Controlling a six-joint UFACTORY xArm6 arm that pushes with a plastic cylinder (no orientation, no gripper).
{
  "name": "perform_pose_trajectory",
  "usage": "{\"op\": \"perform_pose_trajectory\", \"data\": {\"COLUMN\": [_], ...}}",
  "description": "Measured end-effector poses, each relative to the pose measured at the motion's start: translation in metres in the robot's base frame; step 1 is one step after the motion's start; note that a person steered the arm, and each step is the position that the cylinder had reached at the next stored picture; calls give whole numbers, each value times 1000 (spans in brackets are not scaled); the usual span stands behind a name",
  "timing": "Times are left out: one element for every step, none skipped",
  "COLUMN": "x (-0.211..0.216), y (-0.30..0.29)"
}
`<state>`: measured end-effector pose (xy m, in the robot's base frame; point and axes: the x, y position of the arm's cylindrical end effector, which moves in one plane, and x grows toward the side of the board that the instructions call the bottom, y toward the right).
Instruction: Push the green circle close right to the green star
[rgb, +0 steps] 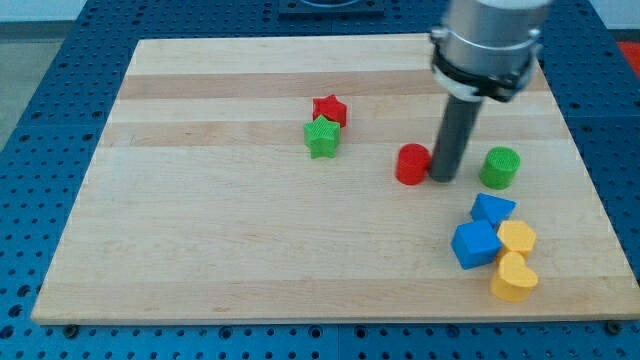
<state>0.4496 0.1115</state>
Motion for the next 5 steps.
{"op": "perform_pose_trajectory", "data": {"x": [-19,-22,-22,-46,-46], "y": [-41,-80,-78,-16,66]}}
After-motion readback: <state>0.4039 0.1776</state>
